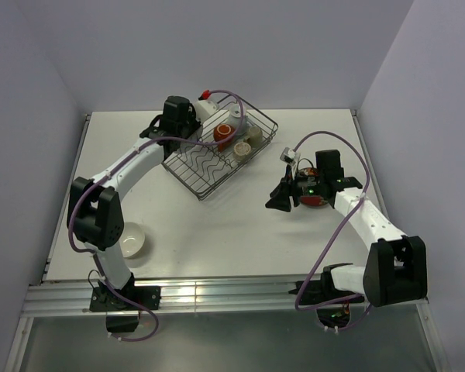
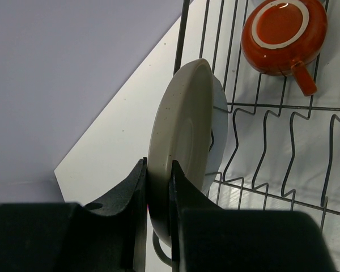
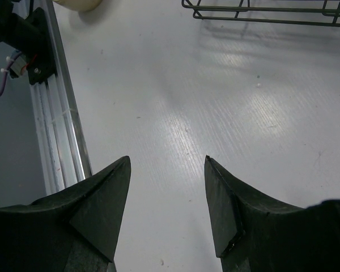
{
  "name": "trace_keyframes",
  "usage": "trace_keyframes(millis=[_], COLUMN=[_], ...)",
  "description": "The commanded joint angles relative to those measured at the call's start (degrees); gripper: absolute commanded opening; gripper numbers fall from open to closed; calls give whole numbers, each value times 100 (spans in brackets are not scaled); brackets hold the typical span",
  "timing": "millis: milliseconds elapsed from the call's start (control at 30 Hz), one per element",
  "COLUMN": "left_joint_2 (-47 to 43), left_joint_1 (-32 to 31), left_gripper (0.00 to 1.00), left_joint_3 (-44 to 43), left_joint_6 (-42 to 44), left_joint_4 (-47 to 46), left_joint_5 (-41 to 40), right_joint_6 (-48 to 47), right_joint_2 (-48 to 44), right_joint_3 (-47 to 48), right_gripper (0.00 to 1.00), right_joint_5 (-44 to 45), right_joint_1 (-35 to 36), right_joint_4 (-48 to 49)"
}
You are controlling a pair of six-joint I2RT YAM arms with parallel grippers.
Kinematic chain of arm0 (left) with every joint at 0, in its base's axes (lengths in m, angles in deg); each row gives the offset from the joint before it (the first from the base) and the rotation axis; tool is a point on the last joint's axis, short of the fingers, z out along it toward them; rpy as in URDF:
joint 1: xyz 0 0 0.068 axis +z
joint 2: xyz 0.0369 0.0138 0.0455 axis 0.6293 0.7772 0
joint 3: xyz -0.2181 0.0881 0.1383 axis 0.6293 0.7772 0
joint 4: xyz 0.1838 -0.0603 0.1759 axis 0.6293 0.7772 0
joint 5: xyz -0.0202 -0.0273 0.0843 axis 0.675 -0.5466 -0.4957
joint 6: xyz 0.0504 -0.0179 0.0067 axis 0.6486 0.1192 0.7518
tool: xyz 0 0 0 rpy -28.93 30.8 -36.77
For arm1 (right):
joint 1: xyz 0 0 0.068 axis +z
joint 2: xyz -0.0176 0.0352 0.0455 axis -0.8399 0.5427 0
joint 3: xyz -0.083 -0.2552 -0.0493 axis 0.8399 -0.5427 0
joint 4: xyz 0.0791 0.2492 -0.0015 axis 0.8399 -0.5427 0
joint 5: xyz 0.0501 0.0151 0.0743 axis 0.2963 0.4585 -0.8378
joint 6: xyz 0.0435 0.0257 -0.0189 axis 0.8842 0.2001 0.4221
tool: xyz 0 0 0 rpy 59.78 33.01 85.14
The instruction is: Load the mixed dishes into the dish rack
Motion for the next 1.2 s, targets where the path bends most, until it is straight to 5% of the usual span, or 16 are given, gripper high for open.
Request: trace_keyframes(millis=[0, 1167], left_joint_2=[-153, 295], left_joint_1=[-5, 126], left_gripper=[0, 0], left_joint_3=[-15, 29], left_joint_6=[227, -221], left_joint_4=[-636, -487], left_joint_5=[-176, 589], right_joint_6=[-57, -110], right_joint_2=[6, 6], right_joint_3=[16, 25], right_gripper=[62, 62], right_joint_5=[-159, -159], right_joint_1=[-50, -85], right_joint_4=[145, 66])
